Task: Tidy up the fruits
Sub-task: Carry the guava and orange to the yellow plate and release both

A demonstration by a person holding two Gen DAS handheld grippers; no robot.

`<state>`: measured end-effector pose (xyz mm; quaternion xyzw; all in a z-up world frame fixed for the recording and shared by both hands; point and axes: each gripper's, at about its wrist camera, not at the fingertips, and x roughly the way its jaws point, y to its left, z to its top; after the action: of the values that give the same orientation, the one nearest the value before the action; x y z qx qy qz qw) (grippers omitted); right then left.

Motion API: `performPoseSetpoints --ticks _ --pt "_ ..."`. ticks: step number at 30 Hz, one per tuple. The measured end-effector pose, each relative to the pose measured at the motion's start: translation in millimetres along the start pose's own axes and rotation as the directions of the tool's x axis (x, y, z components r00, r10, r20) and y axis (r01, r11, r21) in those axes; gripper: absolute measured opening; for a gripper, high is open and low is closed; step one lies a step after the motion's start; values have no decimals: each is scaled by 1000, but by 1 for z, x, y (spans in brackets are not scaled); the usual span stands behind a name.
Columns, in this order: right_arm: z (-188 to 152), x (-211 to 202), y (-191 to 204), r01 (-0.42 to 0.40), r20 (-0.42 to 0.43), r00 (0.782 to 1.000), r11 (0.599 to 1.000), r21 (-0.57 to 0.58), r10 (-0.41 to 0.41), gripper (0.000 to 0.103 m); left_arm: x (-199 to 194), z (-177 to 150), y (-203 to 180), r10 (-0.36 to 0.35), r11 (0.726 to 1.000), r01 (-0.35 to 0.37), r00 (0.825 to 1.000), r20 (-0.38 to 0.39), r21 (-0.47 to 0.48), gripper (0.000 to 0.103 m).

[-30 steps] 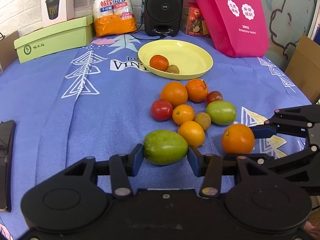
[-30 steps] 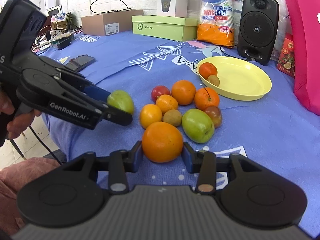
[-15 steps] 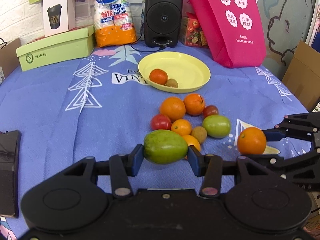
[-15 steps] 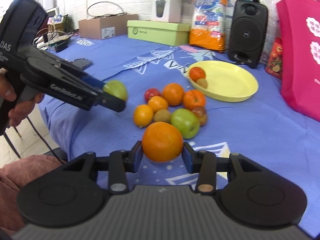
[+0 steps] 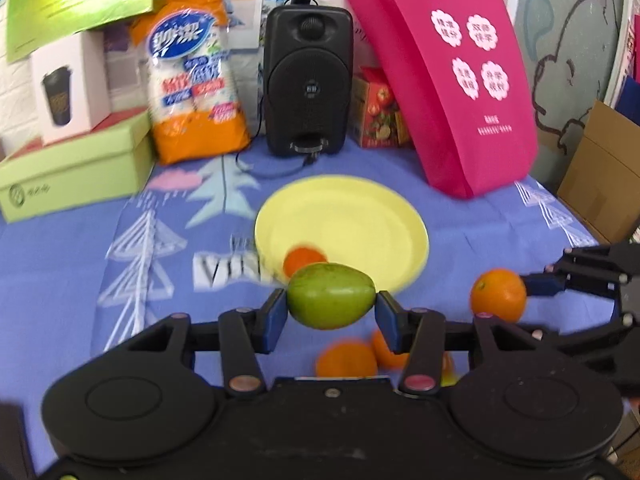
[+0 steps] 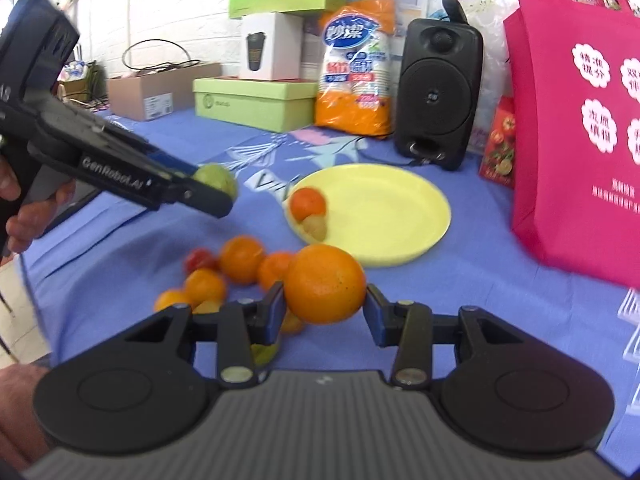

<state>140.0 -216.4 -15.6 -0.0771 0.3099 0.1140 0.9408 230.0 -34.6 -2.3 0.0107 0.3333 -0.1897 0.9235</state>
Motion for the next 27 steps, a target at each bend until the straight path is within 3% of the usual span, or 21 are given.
performPoseSetpoints --ticks 10,17,19,21,22,27 --pt "33 71 -25 -4 -25 1000 1000 13 4 41 101 55 23 112 993 -114 991 -72 -22 48" --pt "39 109 -31 -8 -63 998 1000 22 10 41 144 61 41 107 993 -114 985 -138 -40 49" --pt "39 115 -30 -7 -74 997 1000 21 8 41 147 58 42 107 992 -115 984 -145 -44 55" --pt "39 118 -30 -4 -86 996 1000 18 6 41 144 57 40 119 991 -124 984 -130 -38 74" --pt "38 118 -29 0 -89 996 1000 14 1 41 141 56 39 121 991 -126 986 -118 -34 77" --pt "38 107 -31 3 -69 998 1000 17 -2 42 118 54 34 124 992 -126 989 -85 -14 78"
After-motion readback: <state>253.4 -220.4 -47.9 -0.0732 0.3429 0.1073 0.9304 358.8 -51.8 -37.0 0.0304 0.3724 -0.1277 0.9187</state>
